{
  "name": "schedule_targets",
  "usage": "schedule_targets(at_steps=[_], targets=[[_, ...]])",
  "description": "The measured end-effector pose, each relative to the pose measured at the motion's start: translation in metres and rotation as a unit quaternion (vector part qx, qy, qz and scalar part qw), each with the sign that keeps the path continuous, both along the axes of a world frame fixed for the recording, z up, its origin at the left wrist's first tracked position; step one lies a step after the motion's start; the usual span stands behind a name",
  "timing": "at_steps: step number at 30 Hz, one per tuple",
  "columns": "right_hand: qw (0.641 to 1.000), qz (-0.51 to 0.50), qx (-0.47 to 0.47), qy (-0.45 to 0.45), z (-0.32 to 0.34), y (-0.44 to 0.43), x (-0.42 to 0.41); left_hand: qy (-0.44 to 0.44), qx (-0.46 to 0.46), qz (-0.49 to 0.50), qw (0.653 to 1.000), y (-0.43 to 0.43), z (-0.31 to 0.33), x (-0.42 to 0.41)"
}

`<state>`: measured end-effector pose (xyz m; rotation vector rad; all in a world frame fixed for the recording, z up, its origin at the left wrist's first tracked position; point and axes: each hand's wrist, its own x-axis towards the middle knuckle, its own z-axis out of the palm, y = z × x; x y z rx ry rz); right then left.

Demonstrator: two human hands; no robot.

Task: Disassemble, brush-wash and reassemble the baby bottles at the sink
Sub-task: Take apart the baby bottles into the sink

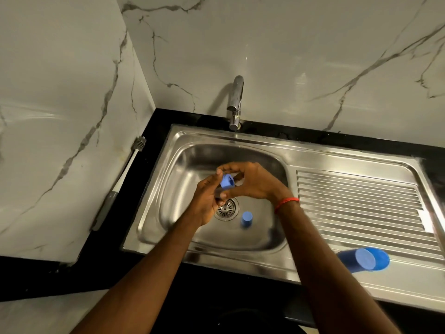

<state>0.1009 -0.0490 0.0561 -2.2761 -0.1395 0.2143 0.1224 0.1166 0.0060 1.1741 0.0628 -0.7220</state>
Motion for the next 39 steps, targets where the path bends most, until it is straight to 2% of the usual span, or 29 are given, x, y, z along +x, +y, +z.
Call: schedule_targets(at_steps=[4,7,10,12,16,21,24,29,34,39], targets=[[0.995,-0.051,-0.021,-0.079,-0.024,0.002,-0.008,0.059,-0.004,0.001,0.998,-0.005,0.001,-0.001],[0.982,-0.154,0.046,-0.103,-0.034,-0.007,-0.017,0.104,-0.041,0.003,0.994,-0.004,0.001,0.0],[0.965,-0.232,0.11,-0.046,-0.032,-0.012,-0.023,0.101,-0.051,-0.001,0.994,-0.005,-0.003,0.001],[0.975,-0.2,0.095,-0.007,-0.034,-0.013,-0.022,0.089,-0.057,-0.019,0.994,-0.008,-0.004,0.001],[0.994,-0.101,0.0,-0.046,-0.042,-0.012,-0.016,0.03,0.004,-0.043,0.999,-0.012,-0.01,0.002],[0.988,-0.027,-0.14,-0.063,-0.061,-0.014,-0.013,-0.052,0.113,-0.062,0.99,-0.004,-0.026,0.003],[0.984,-0.017,-0.16,-0.075,-0.073,-0.01,-0.014,-0.099,0.173,-0.056,0.978,-0.002,-0.034,0.003],[0.992,-0.011,-0.111,-0.052,-0.08,-0.005,-0.014,-0.125,0.186,-0.077,0.972,0.002,-0.044,0.006],[0.997,-0.079,0.015,-0.005,-0.093,-0.01,-0.014,-0.057,0.113,-0.086,0.988,0.015,-0.061,0.01],[0.991,-0.121,0.064,0.002,-0.104,-0.008,-0.023,0.024,0.076,-0.045,0.996,0.014,-0.078,0.011]])
